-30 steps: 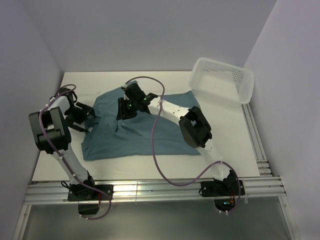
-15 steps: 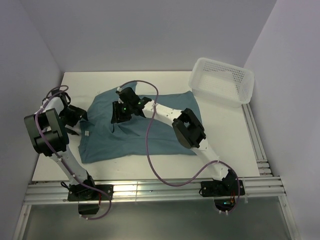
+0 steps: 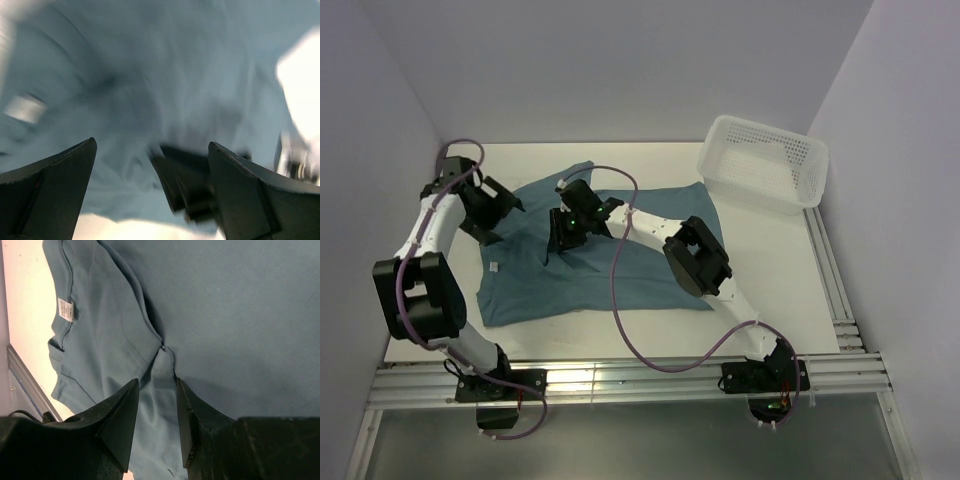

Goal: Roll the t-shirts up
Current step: Fold the tshirt

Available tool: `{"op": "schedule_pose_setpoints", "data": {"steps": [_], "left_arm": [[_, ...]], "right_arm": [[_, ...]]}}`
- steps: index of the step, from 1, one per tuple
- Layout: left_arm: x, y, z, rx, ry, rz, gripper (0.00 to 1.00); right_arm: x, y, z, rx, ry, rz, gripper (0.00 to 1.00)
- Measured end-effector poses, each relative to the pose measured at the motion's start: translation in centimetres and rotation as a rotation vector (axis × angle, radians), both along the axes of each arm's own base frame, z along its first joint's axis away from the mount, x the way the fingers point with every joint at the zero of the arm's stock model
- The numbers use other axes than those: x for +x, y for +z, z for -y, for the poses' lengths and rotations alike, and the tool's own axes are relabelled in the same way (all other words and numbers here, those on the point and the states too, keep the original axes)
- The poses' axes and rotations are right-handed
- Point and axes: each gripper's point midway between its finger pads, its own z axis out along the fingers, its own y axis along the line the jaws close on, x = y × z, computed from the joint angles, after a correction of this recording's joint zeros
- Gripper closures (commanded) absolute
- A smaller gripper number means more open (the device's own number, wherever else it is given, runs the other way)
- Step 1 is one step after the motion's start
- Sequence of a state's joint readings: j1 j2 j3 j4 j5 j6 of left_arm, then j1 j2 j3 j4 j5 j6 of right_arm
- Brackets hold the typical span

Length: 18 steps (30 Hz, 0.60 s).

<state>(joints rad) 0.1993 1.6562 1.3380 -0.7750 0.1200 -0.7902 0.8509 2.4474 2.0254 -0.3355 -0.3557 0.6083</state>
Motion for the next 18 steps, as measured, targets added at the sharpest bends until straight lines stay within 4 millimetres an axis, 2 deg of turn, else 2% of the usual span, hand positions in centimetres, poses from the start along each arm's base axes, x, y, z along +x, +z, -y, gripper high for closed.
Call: {"op": "schedule_pose_setpoints", "data": {"steps": [3, 5, 7, 10, 13, 16, 17, 18], "left_arm": [[-2.1, -0.9, 4.6, -0.094, -0.068, 0.017, 0.01], [-4.1, -2.1, 5.7, -0.14, -0.059, -0.013, 0.0], [-6.0, -3.5, 6.0, -0.166, -0.028, -0.039, 0.0], [-7.2, -4.7, 6.0, -0.18, 0.004, -0.057, 0.0], [-7.1, -5.3, 5.8, -0.198, 0.021, -0.042, 0.0], [-6.9, -5.9, 5.4, -0.207, 0.039, -0.023, 0.0], [-6.9, -6.2, 5.1, -0.206, 0.048, -0.014, 0.0], [-6.9, -6.4, 4.9, -0.205, 0.054, -0.01, 0.0]], "right_arm": [[-0.1, -0.4, 0.1, -0.004, 0.001, -0.004, 0.58], [-0.3, -0.9, 0.3, -0.008, 0.003, -0.011, 0.58], [-0.5, -1.3, 0.5, -0.018, 0.003, -0.021, 0.62], [-0.6, -1.4, 0.5, -0.018, 0.002, -0.024, 0.66], [-0.6, -1.3, 0.4, -0.013, 0.003, -0.023, 0.7], [-0.6, -1.2, 0.3, -0.002, 0.002, -0.024, 0.8], [-0.5, -1.1, 0.2, 0.004, 0.0, -0.028, 0.88], [-0.6, -1.1, 0.2, 0.006, 0.0, -0.03, 0.91]]}}
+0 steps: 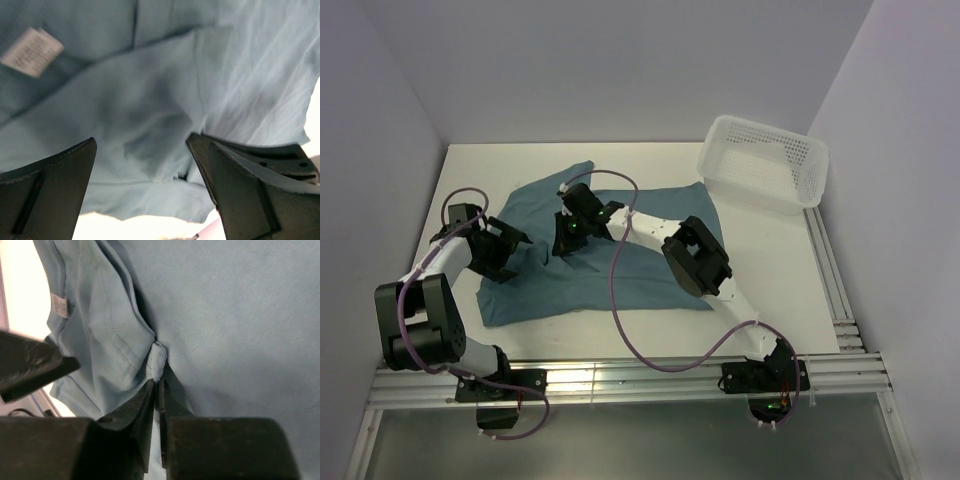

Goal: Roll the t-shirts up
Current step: Fold the tshirt

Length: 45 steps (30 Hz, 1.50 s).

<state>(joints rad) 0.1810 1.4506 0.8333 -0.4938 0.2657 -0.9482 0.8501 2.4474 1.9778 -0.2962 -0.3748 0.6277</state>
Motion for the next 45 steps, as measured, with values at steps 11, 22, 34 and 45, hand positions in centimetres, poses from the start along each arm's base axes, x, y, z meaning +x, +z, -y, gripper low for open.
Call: {"op": "schedule_pose_setpoints", "data": {"steps": [11, 22, 34, 45], "left_arm": [[-0.3, -2.5, -0.5, -0.003, 0.024, 0.016, 0.0], [-0.3, -2.7, -0.6, -0.021, 0.04, 0.012, 0.0], [-0.3, -3.2, -0.6, -0.043, 0.043, -0.025, 0.0], [-0.1, -3.1, -0.6, -0.051, 0.043, -0.056, 0.01]], "right_arm": [[1.0, 0.2, 0.2, 0.027, -0.042, -0.022, 1.0], [2.1, -1.4, 3.4, -0.008, -0.16, -0.025, 1.0], [1.4, -0.6, 6.5, -0.007, -0.273, 0.008, 0.97], [3.4, 2.5, 4.8, 0.077, -0.276, 0.044, 0.69]]}}
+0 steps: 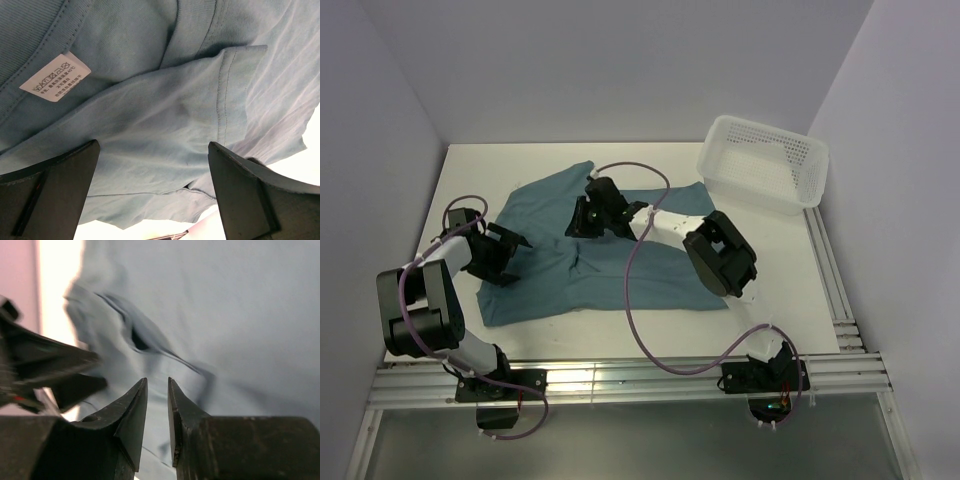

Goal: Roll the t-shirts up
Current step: Fold the tshirt

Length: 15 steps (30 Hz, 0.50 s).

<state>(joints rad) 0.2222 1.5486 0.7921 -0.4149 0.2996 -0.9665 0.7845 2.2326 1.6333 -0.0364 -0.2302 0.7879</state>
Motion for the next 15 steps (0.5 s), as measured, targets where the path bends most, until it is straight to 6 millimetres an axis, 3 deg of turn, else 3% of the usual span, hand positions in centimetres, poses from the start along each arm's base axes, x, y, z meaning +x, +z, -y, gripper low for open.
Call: {"op": "schedule_pose_setpoints", "data": {"steps": [3, 6, 10, 15], "left_arm": [[0.0, 0.0, 0.0, 0.0, 0.0, 0.0, 0.01], [0.0, 0.1, 0.0, 0.001, -0.001, -0.001, 0.0], [0.1, 0.1, 0.0, 0.0, -0.002, -0.005, 0.0], [0.1, 0.2, 0.0, 0.0, -0.002, -0.01, 0.0]], "right_arm": [[0.9, 1.8, -0.7, 0.036, 0.0, 0.027, 0.69], [1.3, 2.2, -1.1, 0.049, 0.003, 0.032, 0.68], [1.1, 0.8, -0.9, 0.022, 0.003, 0.007, 0.62], [0.7, -0.7, -0.3, -0.017, 0.002, -0.028, 0.61]]}}
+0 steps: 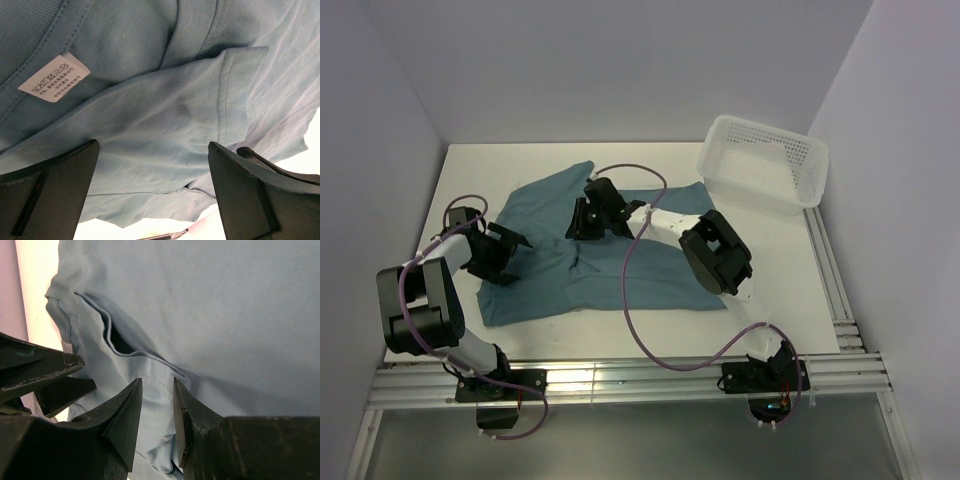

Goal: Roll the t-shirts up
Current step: Fold the tshirt

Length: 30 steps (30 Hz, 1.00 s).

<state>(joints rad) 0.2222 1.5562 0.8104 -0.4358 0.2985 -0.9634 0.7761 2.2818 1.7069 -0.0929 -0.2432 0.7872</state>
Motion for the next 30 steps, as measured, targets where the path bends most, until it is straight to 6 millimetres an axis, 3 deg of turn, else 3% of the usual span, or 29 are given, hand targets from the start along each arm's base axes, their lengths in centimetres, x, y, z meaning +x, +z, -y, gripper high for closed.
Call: {"op": "schedule_pose_setpoints", "data": {"steps": [21, 26, 28, 29, 30], "left_arm": [[0.0, 0.0, 0.0, 0.004, -0.001, -0.012, 0.01], [0.1, 0.0, 0.0, 0.005, -0.001, -0.013, 0.0], [0.0, 0.0, 0.0, 0.005, -0.001, -0.013, 0.0], [0.0, 0.0, 0.0, 0.005, -0.001, -0.014, 0.01], [0.0, 0.0, 0.0, 0.005, -0.001, -0.014, 0.01]], "right_arm": [[0.2, -0.6, 0.7, -0.023, -0.018, -0.013, 0.63], [0.1, -1.6, 0.7, -0.032, -0.017, -0.03, 0.65], [-0.1, -1.9, 0.8, -0.037, -0.017, -0.038, 0.69], [-0.1, -2.0, 0.8, -0.037, -0.017, -0.041, 0.83], [-0.1, -2.1, 0.8, -0.038, -0.015, -0.039, 0.9]]}}
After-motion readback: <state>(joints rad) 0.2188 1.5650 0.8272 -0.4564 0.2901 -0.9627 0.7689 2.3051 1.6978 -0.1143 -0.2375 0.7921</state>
